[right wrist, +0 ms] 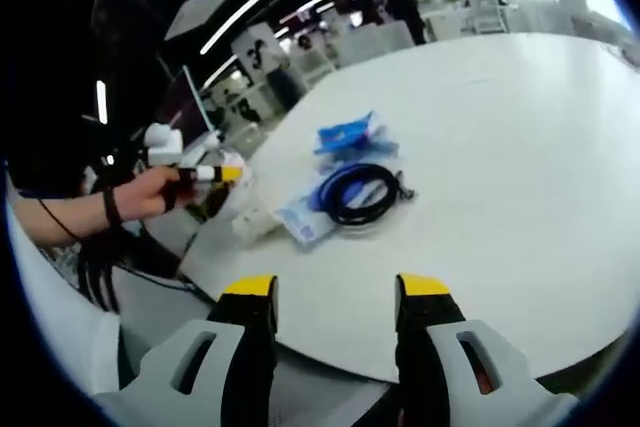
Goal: Arrange the tabletop items into an orderly group along one side of the table until the central work area is clear of visible clutter.
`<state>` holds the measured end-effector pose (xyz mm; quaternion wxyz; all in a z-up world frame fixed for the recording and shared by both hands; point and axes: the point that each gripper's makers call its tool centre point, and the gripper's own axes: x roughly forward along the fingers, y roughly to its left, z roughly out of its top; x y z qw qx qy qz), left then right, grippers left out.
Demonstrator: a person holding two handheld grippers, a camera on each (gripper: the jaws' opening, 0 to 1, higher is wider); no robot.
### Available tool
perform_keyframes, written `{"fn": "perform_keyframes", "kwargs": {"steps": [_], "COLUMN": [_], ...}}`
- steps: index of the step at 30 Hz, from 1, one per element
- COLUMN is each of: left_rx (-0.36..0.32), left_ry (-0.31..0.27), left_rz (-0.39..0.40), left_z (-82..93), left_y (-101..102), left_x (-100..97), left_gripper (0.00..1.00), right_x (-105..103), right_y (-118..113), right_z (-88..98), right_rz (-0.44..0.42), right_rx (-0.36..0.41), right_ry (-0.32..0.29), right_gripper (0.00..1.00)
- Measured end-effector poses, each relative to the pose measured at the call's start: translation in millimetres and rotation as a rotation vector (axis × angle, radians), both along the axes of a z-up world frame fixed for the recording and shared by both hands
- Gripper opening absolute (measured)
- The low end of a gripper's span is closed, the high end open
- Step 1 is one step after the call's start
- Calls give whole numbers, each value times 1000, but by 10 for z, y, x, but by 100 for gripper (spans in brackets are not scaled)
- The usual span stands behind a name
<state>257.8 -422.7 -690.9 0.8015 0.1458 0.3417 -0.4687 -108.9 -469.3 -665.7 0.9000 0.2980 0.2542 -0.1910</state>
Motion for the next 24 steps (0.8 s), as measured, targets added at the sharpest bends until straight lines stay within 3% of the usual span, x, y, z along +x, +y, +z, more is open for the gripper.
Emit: {"fn": "perform_keyframes", "kwargs": {"steps": [24], "left_rx": [-2], "left_ry": [27], "left_rz": [0], "left_z": [-15], "left_y": [-146], "left_x": [48], "left_gripper": [37], "right_x": [0], "right_y": [-15], "right_z": [6], "right_rz": [-8], "right_rx": [4], "right_ry": [-17], "right_gripper": [46]}}
